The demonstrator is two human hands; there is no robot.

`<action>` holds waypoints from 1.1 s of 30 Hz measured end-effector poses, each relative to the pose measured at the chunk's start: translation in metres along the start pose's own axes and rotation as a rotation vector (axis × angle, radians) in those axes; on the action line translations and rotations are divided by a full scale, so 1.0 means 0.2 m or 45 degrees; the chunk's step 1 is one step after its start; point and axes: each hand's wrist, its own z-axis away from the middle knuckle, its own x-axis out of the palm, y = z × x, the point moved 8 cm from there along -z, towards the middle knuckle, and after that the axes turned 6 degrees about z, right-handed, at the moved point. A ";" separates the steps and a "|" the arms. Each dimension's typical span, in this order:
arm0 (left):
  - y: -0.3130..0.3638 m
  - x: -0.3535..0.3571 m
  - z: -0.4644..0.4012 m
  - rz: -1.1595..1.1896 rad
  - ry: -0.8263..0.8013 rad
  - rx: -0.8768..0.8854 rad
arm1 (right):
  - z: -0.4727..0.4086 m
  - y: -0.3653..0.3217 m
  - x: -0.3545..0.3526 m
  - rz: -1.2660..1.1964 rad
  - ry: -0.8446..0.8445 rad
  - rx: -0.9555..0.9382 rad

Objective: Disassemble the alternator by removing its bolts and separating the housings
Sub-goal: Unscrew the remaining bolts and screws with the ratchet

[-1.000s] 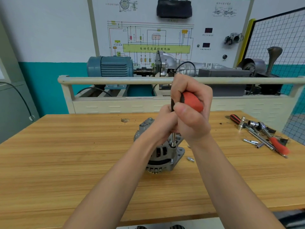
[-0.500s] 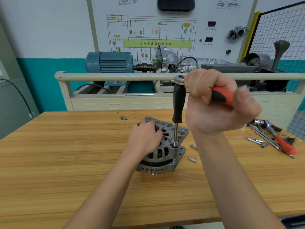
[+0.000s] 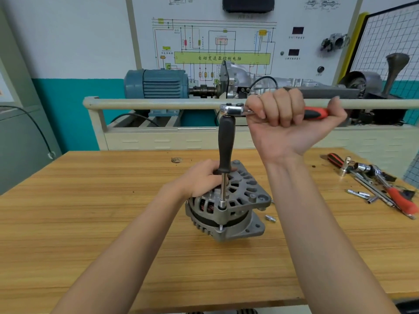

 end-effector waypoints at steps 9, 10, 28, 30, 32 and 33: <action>0.30 -0.09 0.16 1.328 -0.029 0.413 | -0.07 0.05 -0.13 -0.358 0.155 0.260; 0.37 -0.07 0.18 1.364 -0.114 0.442 | -0.07 0.04 -0.13 -0.357 0.183 0.263; 0.39 -0.10 0.17 0.974 0.661 0.154 | 0.30 -0.03 0.36 1.167 -0.521 -0.529; 0.39 -0.07 0.15 1.102 0.474 0.116 | 0.25 -0.09 0.31 0.912 -0.411 -0.480; 0.40 -0.06 0.14 1.127 0.348 0.130 | 0.22 -0.12 0.29 0.723 -0.330 -0.443; 0.42 -0.06 0.13 1.133 0.292 0.137 | 0.21 -0.13 0.27 0.649 -0.278 -0.431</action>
